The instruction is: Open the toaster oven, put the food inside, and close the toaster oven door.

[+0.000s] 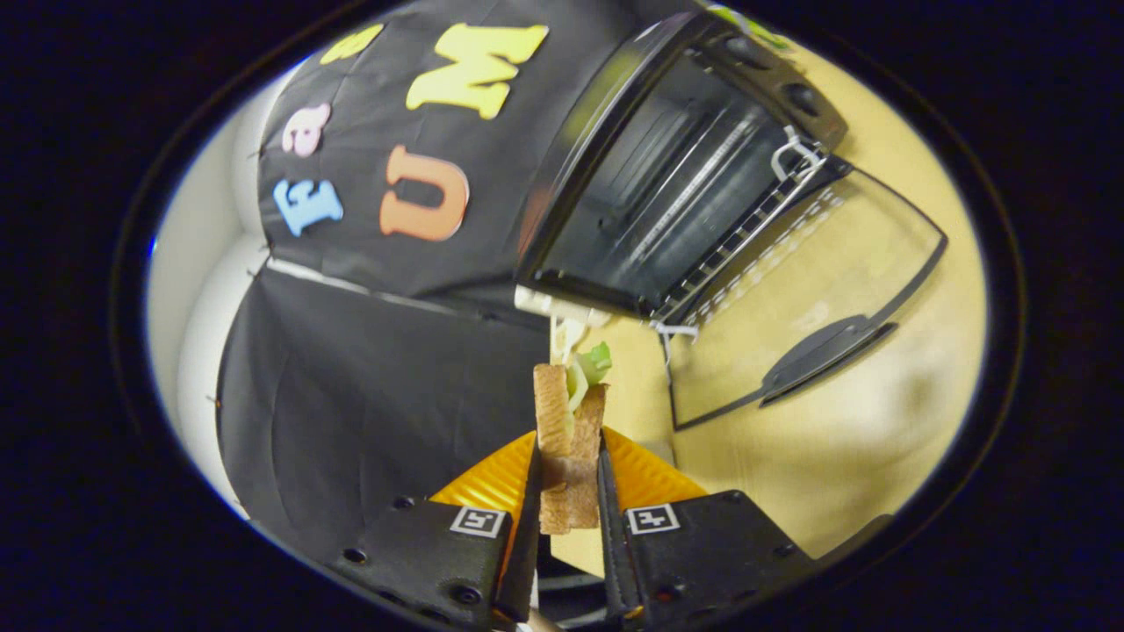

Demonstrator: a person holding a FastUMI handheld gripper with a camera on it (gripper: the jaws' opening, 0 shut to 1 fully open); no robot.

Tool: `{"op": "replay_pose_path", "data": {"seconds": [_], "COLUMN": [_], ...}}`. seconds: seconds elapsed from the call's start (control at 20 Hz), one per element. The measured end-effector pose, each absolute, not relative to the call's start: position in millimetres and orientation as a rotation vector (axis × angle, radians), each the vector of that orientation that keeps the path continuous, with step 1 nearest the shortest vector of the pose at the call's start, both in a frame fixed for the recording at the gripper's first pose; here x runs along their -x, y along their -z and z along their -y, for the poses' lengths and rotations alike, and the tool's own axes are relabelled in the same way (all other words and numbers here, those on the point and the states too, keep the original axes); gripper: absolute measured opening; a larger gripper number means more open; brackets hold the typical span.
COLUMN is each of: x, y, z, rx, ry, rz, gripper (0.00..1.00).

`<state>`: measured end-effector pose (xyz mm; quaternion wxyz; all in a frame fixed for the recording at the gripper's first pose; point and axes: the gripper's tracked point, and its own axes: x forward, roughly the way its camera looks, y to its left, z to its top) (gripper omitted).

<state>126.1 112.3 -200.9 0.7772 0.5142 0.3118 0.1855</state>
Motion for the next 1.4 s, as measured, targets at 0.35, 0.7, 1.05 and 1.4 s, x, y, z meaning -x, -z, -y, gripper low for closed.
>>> {"op": "replay_pose_path", "data": {"seconds": [0.35,0.7,1.05,1.4], "x": [-162.7,-196.7,-250.7,-283.6], "y": [186.6,212.7,241.1,239.4], "z": [-23.6,10.3,-29.8,-30.1], "rx": [-1.36,-1.297,-1.28,-1.131], "ry": [-0.1,0.101,0.05,-0.001], "rz": [-0.284,-0.184,-0.34,-0.343], "gripper": [0.37,0.37,0.38,0.4]}}
